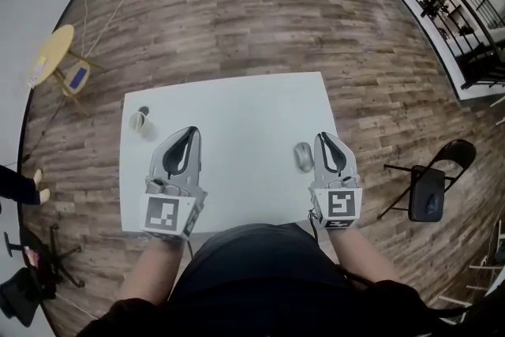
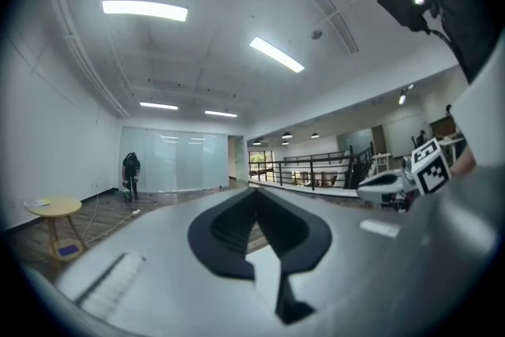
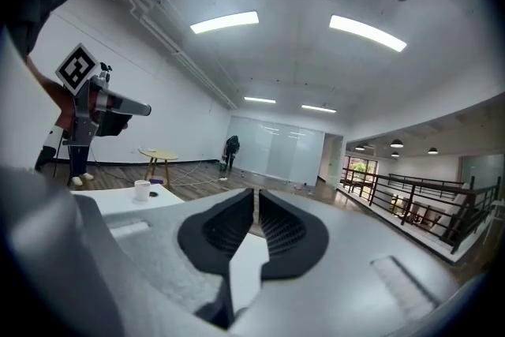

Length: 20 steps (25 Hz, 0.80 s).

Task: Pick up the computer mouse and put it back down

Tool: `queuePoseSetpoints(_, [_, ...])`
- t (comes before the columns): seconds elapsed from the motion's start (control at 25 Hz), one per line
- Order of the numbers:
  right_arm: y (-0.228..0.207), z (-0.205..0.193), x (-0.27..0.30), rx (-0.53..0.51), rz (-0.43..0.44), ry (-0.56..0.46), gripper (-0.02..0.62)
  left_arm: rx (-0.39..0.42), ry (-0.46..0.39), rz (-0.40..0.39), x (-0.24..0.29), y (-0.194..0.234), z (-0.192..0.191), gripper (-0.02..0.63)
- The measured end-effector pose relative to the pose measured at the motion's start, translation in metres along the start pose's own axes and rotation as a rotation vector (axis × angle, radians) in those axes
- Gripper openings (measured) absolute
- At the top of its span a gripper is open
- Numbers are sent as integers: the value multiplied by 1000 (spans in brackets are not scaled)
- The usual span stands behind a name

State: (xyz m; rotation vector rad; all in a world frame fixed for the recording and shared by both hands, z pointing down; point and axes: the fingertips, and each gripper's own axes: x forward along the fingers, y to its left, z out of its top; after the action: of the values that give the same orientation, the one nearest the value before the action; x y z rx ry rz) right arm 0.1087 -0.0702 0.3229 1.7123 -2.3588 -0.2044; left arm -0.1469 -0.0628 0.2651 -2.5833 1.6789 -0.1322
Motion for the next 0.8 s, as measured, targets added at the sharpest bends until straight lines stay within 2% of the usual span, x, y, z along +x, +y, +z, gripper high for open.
queuePoseSetpoints(0.2, [-5, 6, -7, 12, -13, -35, 3, -15, 2, 26, -14, 6, -5, 0])
queuePoseSetpoints(0.44, [2, -12, -6, 29, -8, 22, 2, -18, 19, 30, -21, 13, -15, 0])
queuePoseSetpoints(0.8, [0, -14, -8, 38, -21, 26, 2, -16, -2, 32, -21, 15, -10, 0])
